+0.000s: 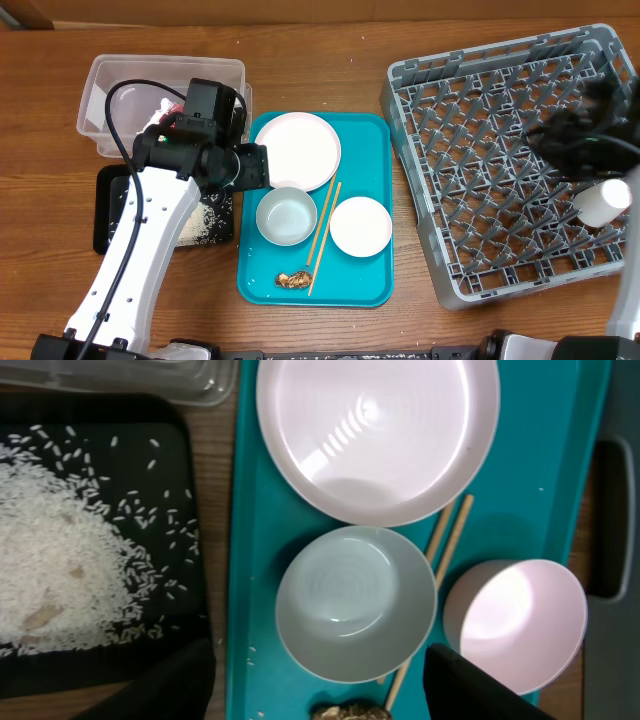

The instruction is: Sort waste into correct bins and load items into the dishwasher

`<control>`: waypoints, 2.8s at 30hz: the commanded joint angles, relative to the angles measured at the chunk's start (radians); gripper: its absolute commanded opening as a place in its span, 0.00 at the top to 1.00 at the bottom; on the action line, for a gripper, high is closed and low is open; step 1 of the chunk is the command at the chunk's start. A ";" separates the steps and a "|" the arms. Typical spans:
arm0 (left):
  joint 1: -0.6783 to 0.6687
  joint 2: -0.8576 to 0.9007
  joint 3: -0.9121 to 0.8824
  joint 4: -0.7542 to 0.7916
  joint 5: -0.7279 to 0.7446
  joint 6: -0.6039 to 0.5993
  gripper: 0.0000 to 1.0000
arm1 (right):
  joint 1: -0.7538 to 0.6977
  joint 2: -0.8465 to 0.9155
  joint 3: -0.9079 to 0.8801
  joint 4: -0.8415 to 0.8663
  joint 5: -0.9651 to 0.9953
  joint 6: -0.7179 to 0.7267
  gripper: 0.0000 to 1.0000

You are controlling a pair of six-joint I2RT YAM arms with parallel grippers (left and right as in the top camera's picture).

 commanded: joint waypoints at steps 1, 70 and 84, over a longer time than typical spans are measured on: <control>0.005 -0.013 0.008 -0.005 -0.053 -0.026 0.30 | 0.157 0.008 0.012 -0.005 0.040 -0.028 0.68; 0.005 -0.013 0.008 -0.010 -0.053 -0.026 0.25 | 0.462 0.037 -0.050 0.212 0.927 0.275 0.96; 0.005 -0.013 0.008 0.007 -0.052 -0.026 0.23 | 0.120 0.069 -0.040 0.650 1.345 0.226 0.96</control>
